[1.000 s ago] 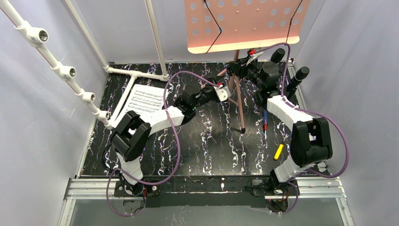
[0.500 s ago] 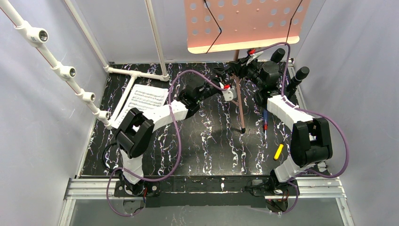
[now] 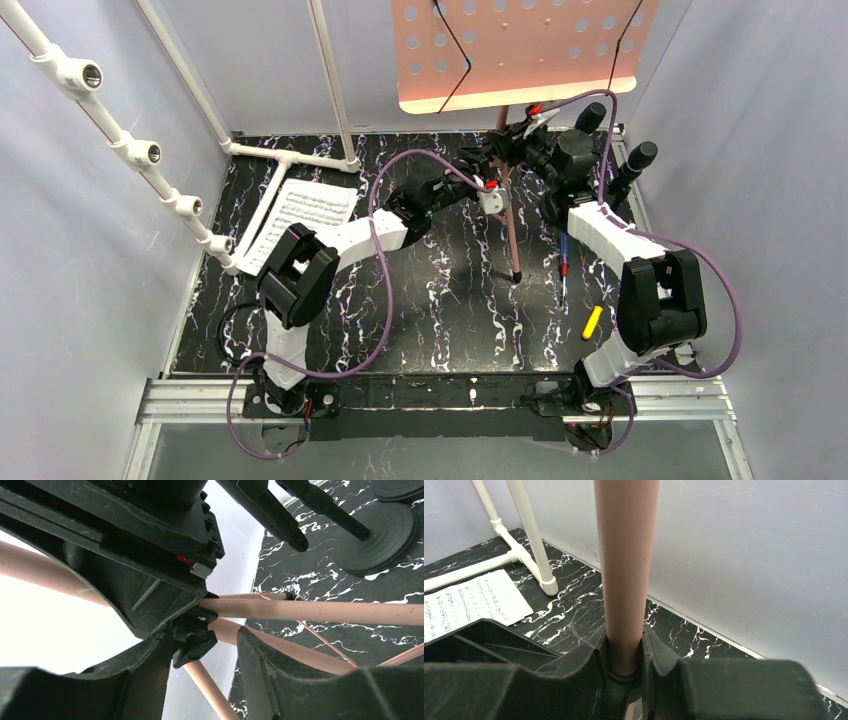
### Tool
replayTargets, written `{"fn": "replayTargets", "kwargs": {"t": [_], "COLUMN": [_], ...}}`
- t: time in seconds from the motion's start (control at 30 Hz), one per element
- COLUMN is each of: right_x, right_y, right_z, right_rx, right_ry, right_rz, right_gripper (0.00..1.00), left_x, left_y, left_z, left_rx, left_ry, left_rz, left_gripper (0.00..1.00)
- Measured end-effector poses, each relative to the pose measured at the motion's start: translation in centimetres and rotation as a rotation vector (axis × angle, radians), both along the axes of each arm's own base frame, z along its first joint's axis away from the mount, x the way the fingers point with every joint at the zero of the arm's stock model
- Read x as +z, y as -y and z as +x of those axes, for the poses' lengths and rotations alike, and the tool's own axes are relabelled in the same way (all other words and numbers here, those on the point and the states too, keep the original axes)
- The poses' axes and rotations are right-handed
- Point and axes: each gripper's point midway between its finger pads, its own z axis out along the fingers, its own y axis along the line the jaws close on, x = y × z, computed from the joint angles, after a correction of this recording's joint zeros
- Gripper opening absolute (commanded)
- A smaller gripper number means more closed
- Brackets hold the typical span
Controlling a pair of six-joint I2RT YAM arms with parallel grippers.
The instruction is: Pack up the instrument practice props
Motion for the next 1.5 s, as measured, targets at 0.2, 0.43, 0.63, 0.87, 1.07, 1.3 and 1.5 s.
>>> {"fn": "replayTargets", "kwargs": {"t": [0.2,0.43,0.63,0.87,1.07,1.3,1.5], "right_x": [0.0,0.0,0.0,0.0,0.0,0.0,0.0], "right_y": [0.0,0.1,0.1,-0.9,-1.0,-1.0,-1.0], "right_z": [0.0,0.1,0.1,-0.4,-0.4,-0.4,-0.4], "right_rx": [-0.002,-0.006,-0.003,0.035,0.038,0.039,0.039], "right_ry": [-0.001,-0.001,-0.002,-0.003,-0.003,-0.007,-0.007], "right_rz": [-0.001,-0.005,-0.003,0.000,0.002,0.006,0.006], "right_gripper": [0.01,0.01,0.01,0.01,0.01,0.01,0.01], "left_x": [0.6,1.0,1.1,1.5,1.6,1.4,1.1], "left_y": [-0.1,0.0,-0.2,-1.2,-1.6,-2.0,-2.4], "left_z": [0.8,0.7,0.7,0.3,0.5,0.9,1.1], "left_rx": [0.031,0.037,0.058,0.125,0.185,0.235,0.269], "left_ry": [-0.004,-0.047,-0.188,-0.527,-0.850,-1.202,-1.452], "left_rz": [-0.021,-0.076,-0.190,-0.472,-0.775,-1.127,-1.380], "left_gripper": [0.22,0.06,0.00,0.00,0.00,0.00,0.00]}}
